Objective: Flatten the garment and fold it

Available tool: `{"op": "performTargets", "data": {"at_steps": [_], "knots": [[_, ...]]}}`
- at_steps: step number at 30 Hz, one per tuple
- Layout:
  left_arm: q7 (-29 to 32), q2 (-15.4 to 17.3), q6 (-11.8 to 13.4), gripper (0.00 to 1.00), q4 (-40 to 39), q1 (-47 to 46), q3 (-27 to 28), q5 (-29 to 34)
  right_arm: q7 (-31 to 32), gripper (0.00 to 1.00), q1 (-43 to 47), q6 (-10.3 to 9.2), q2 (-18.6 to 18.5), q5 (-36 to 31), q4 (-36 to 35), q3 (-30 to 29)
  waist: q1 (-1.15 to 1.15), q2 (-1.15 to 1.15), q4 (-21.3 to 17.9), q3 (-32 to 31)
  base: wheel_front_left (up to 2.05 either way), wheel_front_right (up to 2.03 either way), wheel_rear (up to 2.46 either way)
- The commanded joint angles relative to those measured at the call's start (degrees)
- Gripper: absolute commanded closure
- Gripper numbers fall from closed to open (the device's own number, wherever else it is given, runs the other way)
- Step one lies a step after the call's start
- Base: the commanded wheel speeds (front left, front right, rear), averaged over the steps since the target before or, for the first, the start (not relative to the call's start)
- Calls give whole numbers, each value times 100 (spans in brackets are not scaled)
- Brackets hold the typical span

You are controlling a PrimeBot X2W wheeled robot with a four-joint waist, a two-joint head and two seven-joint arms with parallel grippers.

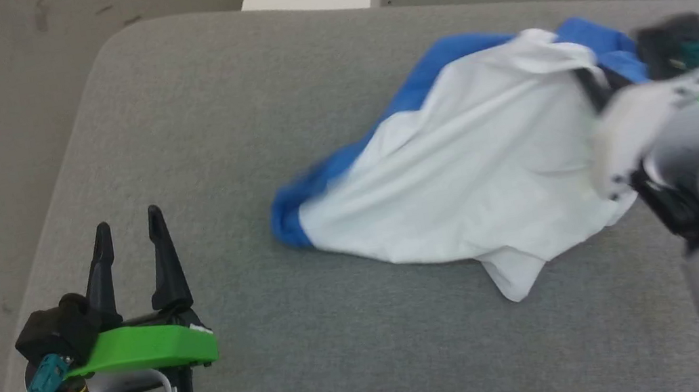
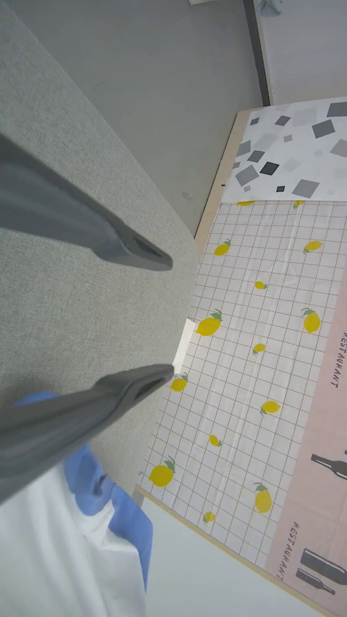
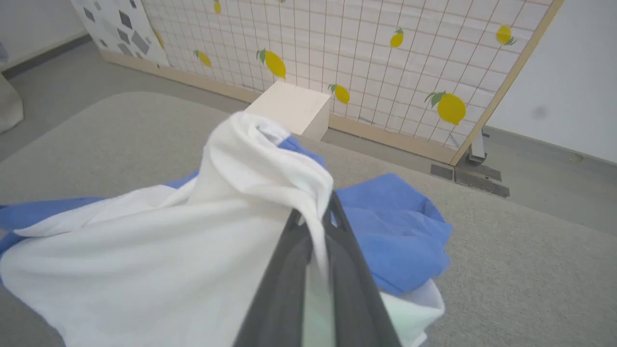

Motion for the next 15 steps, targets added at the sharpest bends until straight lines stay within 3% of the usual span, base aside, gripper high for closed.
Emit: {"op": "performTargets", "data": {"at_steps": [1, 8, 11, 14, 15], "knots": [[-26, -33, -25, 0, -2, 41, 12, 90, -66, 100, 340, -10, 7, 22, -281, -253, 0, 0, -307, -286, 0, 0, 0], [-26, -54, -62, 0, 44, 136, 11, 123, 360, 100, 2499, -10, 419, -92, -2158, -1930, 0, 0, -672, -428, 0, 0, 0], [-26, -60, -70, 0, 92, 152, -4, 100, 731, 100, 3250, -10, 466, 104, -2156, -2304, 0, 0, -781, -441, 0, 0, 0], [-26, -63, -73, 0, 183, 185, -21, 79, 919, 100, 3676, -10, 471, 599, -1744, -2308, 0, 0, -890, -476, 0, 0, 0], [-26, -64, -72, 0, 215, 196, -19, 66, 793, 75, 3690, -10, 471, 769, -1645, -2295, 0, 0, -929, -486, 0, 0, 0]]}}
